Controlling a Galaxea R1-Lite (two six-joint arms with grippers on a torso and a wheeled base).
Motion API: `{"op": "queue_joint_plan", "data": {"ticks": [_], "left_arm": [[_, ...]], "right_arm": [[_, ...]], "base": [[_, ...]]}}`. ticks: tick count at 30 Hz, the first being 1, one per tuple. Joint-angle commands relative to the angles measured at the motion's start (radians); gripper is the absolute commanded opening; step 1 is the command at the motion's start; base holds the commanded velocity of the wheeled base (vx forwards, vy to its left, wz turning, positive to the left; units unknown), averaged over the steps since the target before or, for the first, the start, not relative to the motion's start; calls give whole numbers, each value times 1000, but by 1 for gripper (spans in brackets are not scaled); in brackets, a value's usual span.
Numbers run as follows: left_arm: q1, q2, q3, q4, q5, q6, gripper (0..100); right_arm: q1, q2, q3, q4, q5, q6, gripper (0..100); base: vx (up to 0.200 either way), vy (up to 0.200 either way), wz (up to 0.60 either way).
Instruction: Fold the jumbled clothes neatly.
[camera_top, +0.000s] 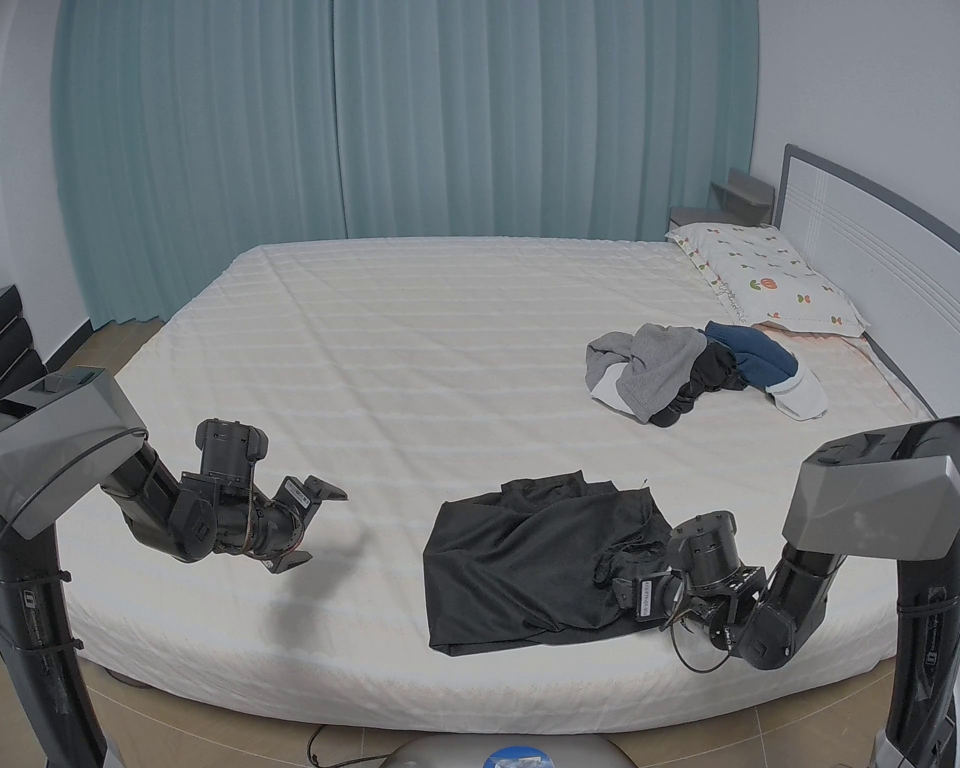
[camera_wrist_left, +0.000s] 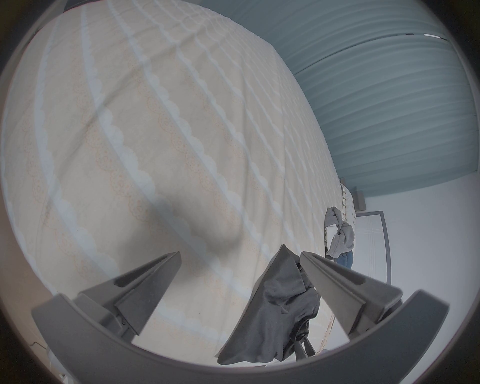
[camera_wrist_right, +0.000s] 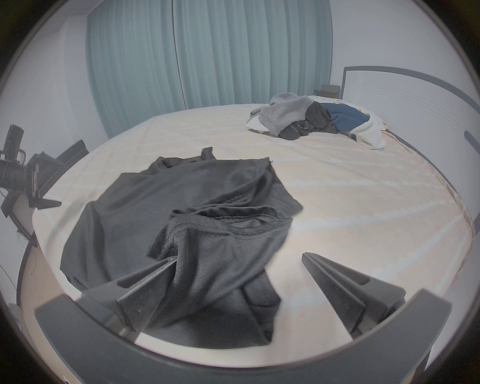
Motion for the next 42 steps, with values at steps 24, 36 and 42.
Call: {"op": "queue_joint_plan", "data": {"ticks": [24, 36, 42], "left_arm": [[0, 1, 2, -1, 0, 0, 100], [0, 0, 2, -1, 0, 0, 100], [0, 1, 2, -1, 0, 0, 100]], "right_arm": [[-167, -199, 150, -5, 100, -85, 100], [-252, -99, -113, 59, 324, 151, 100], [-272, -69, -209, 150, 438, 188, 100]], "base": [[0, 0, 0], [0, 0, 0], [0, 0, 0]]}}
